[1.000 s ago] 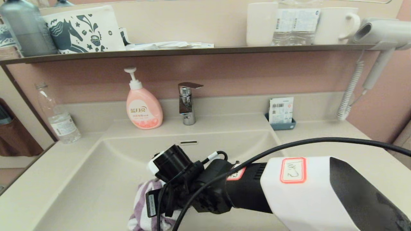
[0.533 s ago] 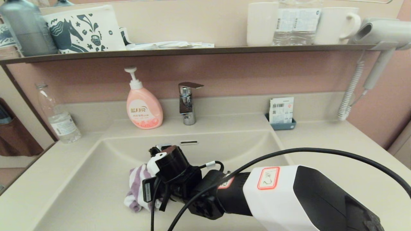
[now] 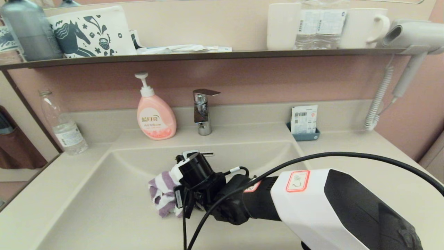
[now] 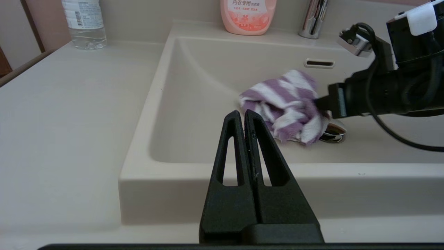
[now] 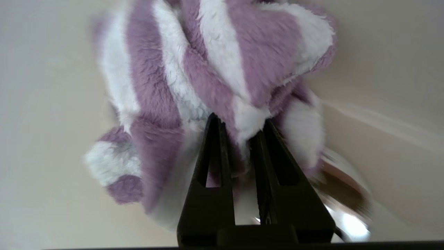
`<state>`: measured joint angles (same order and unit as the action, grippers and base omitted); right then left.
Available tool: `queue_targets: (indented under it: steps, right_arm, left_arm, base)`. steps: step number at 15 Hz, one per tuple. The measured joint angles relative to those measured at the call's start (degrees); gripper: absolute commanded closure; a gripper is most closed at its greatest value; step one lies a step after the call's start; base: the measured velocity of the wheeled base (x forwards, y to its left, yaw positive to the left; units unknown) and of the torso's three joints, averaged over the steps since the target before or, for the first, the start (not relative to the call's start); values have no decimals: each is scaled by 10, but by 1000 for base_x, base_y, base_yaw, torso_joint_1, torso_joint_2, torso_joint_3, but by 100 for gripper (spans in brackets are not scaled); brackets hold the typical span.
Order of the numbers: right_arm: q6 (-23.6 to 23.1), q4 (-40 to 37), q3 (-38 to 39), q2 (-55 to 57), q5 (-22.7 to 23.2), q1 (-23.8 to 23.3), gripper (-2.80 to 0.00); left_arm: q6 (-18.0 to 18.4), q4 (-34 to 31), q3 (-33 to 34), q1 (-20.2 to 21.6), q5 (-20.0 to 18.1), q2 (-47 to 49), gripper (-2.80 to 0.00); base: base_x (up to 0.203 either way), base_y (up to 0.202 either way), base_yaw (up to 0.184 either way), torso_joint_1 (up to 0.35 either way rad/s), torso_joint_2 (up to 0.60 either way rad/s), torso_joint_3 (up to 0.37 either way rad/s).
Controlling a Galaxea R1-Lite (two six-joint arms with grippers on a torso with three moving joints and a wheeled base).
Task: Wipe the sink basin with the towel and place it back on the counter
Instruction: Wipe the sink
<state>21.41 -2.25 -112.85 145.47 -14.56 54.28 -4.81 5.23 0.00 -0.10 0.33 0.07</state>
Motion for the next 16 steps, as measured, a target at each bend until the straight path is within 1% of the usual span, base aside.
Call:
queue_targets:
  steps: [1, 3, 5, 8, 12, 14, 16]
  right_arm:
    - [-1, -36, 1, -8, -16, -9, 0]
    - [-2, -64, 19, -26, -48, -26, 0]
    - [-2, -87, 57, -49, -65, -35, 0]
    - [3, -174, 118, -94, -96, -45, 0]
    - [38, -309, 191, -178, -102, -69, 0]
    - [61, -393, 206, -217, -99, -75, 0]
    - [67, -471, 209, -241, -84, -70, 0]
  left_arm:
    - [0, 0, 0, 0, 0, 0, 0]
    - [0, 0, 0, 0, 0, 0, 0]
    - [0, 0, 0, 0, 0, 0, 0]
    - [0, 0, 0, 0, 0, 0, 0]
    - [0, 0, 0, 0, 0, 0, 0]
    - [-1, 0, 0, 0, 0, 0, 0]
    - [0, 0, 0, 0, 0, 0, 0]
  base:
    - [0, 0, 0, 0, 0, 0]
    - [0, 0, 0, 0, 0, 0]
    - [0, 0, 0, 0, 0, 0]
    - [0, 0, 0, 0, 0, 0]
    - [0, 0, 0, 0, 0, 0]
    - [0, 0, 0, 0, 0, 0]
    - [0, 0, 0, 0, 0, 0]
